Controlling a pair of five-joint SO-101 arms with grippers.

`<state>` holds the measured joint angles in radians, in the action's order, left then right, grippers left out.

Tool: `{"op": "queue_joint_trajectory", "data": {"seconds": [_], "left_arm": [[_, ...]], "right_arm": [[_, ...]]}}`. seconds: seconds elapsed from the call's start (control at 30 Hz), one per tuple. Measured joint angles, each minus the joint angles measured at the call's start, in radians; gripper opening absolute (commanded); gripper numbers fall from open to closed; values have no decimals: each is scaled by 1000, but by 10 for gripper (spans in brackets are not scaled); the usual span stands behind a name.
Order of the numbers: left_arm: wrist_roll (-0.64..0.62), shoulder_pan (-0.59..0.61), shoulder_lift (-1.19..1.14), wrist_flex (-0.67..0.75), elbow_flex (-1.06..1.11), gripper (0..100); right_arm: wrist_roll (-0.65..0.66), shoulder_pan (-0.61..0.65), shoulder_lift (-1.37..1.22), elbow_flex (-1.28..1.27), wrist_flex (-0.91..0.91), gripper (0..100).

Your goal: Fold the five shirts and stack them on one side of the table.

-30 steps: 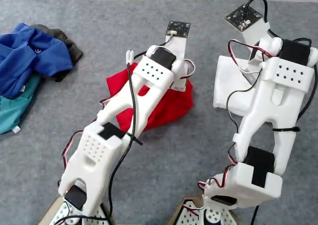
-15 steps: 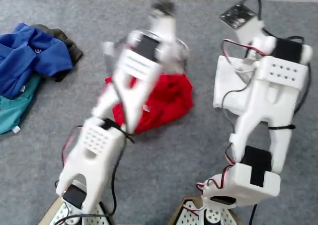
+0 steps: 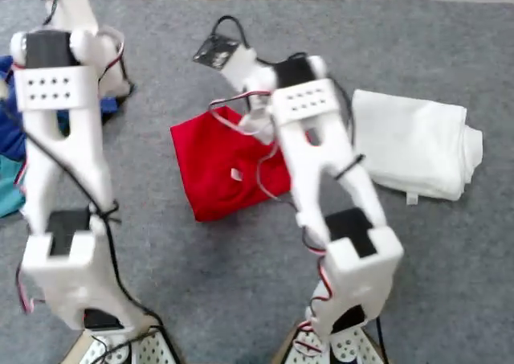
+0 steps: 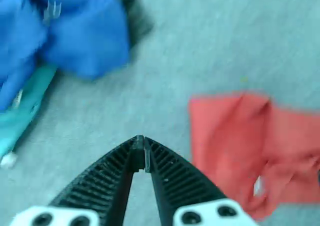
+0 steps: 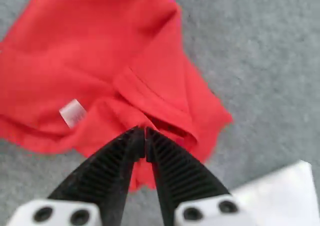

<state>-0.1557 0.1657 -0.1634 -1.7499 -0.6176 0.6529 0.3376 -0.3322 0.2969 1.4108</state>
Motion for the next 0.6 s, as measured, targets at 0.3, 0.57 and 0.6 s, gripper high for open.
{"op": "queue_joint_trajectory", "data": {"seconds": [0.3, 0.57, 0.6], "left_arm": [[183, 48, 342, 187, 766, 29], [235, 98, 368, 193, 933, 29], [235, 109, 368, 193, 933, 30]], "right_arm": [[-72, 92, -178, 0, -97, 15], [-72, 74, -239, 0, -81, 15], [-72, 60, -239, 0, -72, 15]]}}
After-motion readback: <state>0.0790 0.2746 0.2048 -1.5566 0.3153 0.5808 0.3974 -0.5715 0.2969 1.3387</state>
